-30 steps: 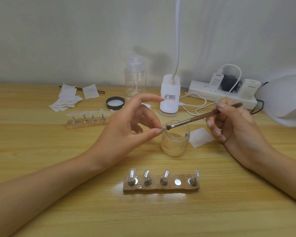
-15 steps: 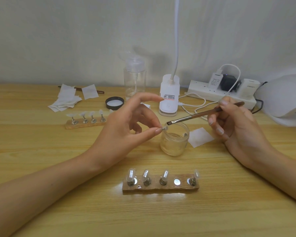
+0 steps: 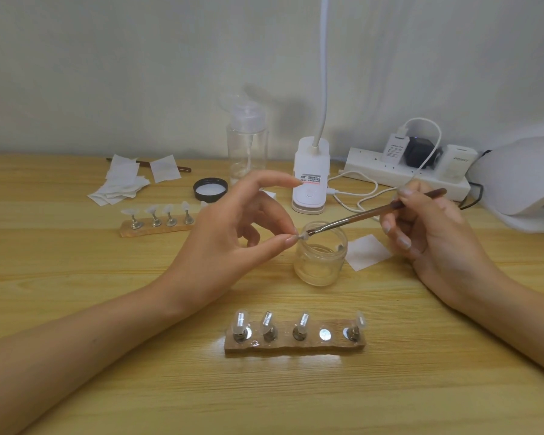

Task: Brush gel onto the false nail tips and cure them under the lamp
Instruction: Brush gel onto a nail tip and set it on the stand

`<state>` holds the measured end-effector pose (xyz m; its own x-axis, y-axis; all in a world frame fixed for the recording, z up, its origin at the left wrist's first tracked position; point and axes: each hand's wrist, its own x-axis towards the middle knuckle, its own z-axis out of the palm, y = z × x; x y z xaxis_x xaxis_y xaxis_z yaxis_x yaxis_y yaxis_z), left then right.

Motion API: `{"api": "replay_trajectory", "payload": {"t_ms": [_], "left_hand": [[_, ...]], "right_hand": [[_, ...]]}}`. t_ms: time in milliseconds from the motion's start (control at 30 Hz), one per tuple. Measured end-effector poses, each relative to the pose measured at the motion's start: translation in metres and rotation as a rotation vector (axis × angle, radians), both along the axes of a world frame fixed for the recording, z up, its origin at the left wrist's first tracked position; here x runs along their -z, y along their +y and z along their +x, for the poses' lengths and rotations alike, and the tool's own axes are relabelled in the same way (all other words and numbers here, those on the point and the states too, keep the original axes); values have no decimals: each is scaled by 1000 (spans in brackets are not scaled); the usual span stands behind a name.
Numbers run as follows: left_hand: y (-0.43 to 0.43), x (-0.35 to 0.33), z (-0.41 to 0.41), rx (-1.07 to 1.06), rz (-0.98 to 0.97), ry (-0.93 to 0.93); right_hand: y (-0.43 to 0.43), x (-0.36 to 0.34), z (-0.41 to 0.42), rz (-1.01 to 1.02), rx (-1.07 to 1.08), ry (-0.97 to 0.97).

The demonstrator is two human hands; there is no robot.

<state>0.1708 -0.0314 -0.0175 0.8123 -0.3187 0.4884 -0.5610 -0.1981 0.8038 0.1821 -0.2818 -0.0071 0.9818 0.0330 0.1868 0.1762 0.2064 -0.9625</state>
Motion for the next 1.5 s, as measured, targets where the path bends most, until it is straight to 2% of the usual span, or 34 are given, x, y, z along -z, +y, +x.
{"api": "replay_trajectory", "payload": {"t_ms": [267,433,567,1033,1500], "left_hand": [[0,0,0,-5,1,-8],[0,1,0,-4,7,-7],[0,1,1,-3,5,-2],[1,1,1,-1,10,-11],[0,0,0,-7,14,-21]], "right_hand": [[0,0,-1,-37,-31,-26],[-1,0,-1,24,-30,-21],[2,-1,-2,-41,-20,-28],[-1,1,0,15,-27,-29],[1,1,-1,-45,-27,-52]]}}
